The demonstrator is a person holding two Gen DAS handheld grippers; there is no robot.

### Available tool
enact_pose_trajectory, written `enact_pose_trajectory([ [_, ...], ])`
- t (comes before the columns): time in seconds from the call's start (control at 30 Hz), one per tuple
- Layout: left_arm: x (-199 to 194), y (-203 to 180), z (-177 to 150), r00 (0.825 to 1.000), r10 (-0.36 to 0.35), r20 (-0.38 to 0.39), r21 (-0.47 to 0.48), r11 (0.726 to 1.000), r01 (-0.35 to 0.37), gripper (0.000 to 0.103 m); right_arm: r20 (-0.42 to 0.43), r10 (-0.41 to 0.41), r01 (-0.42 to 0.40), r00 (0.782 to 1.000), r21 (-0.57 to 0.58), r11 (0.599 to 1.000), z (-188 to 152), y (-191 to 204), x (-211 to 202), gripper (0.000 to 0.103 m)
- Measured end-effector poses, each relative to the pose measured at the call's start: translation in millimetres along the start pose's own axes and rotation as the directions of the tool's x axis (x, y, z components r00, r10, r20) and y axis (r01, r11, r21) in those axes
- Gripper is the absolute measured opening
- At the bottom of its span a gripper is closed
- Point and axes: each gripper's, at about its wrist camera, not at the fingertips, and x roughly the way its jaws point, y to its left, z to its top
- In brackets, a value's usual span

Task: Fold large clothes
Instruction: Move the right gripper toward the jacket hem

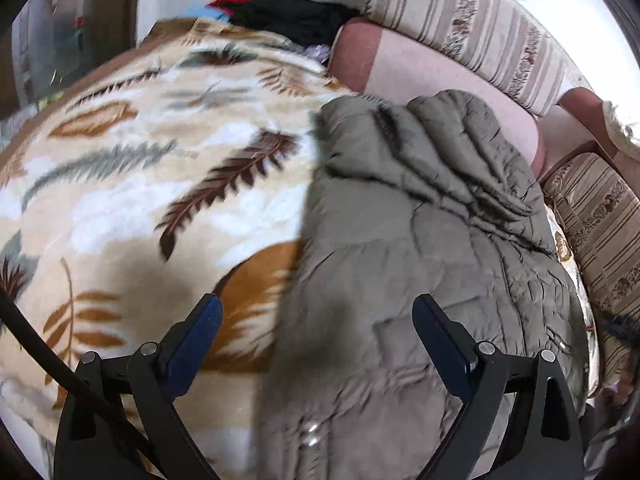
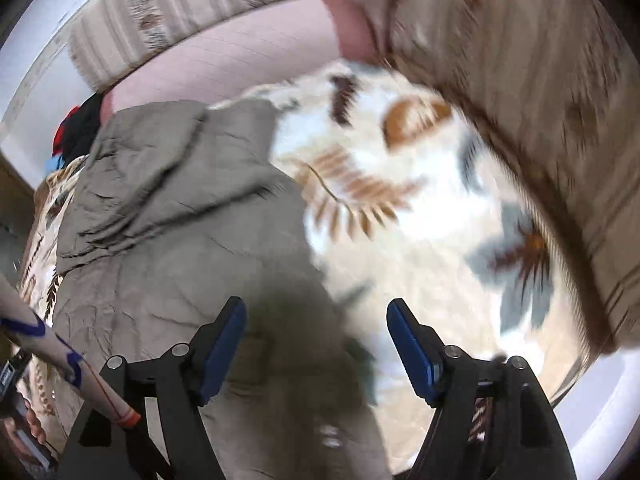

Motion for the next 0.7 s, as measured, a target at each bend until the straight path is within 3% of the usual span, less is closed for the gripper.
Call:
enact_pose_trajectory([
  [0.13,11,27,-2,0.992,-0.093,-0.084,-0.106,0.991,0.084,0.095,-0.016,0.072,-0.071,0.997,0.061,0.996,-17,-24,19,0.077],
  [0.3,42,45,-7,0.945,-0.270,-0.184,-0.240,0.945,0.223,0.095,-0.037,0.169,-0.165,0.985,0.098,0.981,-27,-30,36,0.078],
  [0.53,52,38,-8,0.931,-0.309,-0.196,-0.237,0.936,0.261,0.095,-0.068,0.267,-0.257,0.961,0.132,0.957,-32,-29,55,0.078],
  [0.7,49,35,-28,0.882,-0.423,-0.210,-0.266,0.893,0.364,0.095,-0.081,0.344,-0.330,0.935,0.152,0.932,-33,-29,60,0.080],
])
